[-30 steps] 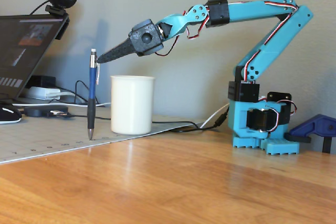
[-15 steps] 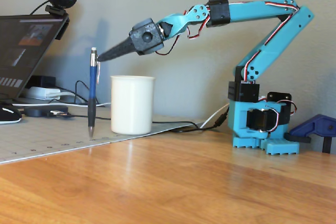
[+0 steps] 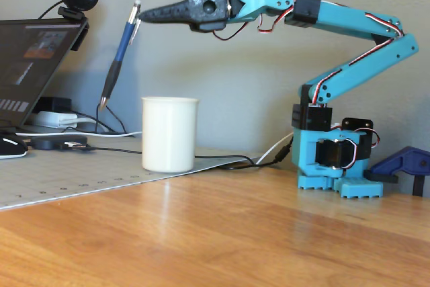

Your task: Grasp a pen and put it in a mug.

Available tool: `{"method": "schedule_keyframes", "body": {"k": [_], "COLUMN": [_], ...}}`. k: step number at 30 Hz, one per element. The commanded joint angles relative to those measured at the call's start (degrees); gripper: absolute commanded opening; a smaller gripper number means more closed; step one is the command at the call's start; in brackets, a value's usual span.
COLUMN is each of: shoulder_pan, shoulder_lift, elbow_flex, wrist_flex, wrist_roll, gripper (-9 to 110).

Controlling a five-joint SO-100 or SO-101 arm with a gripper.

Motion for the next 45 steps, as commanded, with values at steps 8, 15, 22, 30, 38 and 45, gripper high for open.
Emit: {"method": "schedule_keyframes", "body": {"k": [8, 15, 22, 30, 38, 45], "shoulder_pan": [6.59, 10.9, 11.25, 14.94, 16.79, 16.87], "shoulder_lift": [13.89, 19.42, 24.87, 27.07, 27.25, 31.2], "elbow_flex": [-0.09, 6.06, 7.38, 6.06, 5.19, 5.27], "wrist_flex": [0.0, 0.0, -0.18, 0.0, 8.96, 18.72], "wrist_roll": [0.26, 0.44, 0.53, 0.53, 0.53, 0.44], "gripper": [0, 0, 0, 0, 0, 0]}}
